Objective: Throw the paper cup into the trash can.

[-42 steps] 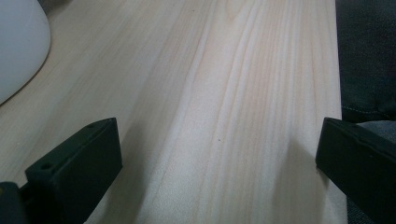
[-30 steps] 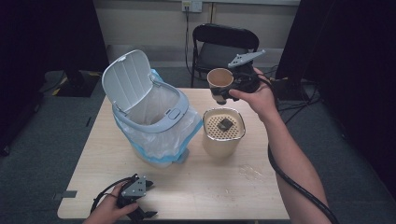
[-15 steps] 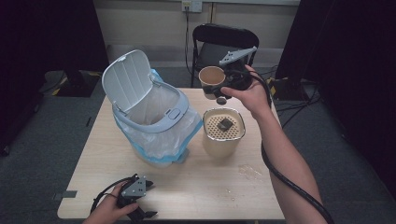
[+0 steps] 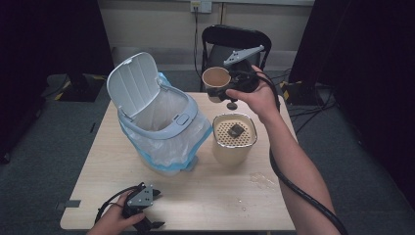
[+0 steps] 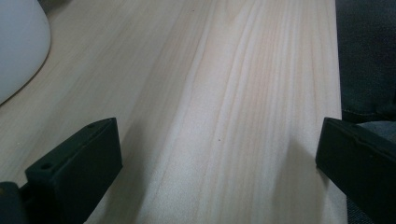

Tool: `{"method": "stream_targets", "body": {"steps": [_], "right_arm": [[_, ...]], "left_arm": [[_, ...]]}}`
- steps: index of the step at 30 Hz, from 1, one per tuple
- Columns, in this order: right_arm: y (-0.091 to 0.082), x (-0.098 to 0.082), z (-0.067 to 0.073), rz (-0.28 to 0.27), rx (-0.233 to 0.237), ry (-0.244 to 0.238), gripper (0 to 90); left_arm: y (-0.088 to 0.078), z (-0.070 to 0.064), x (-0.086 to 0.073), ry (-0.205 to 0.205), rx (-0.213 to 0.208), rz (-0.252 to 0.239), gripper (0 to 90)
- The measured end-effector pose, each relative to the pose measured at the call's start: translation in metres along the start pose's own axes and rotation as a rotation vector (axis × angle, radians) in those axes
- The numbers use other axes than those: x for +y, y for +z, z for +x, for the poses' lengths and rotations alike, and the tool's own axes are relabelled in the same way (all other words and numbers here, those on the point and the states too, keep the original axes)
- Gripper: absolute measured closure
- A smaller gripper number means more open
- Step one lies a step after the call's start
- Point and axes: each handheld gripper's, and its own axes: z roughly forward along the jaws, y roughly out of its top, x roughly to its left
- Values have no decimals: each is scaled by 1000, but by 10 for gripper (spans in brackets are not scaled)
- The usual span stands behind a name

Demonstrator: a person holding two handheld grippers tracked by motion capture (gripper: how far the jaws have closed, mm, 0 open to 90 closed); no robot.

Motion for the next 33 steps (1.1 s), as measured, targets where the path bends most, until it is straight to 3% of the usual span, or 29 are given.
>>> {"method": "stream_targets", "body": {"steps": [33], "right_arm": [[10,35,27,-17,62,-39,280]], "left_arm": [[0,0,0,-1,-1,1,0]]}}
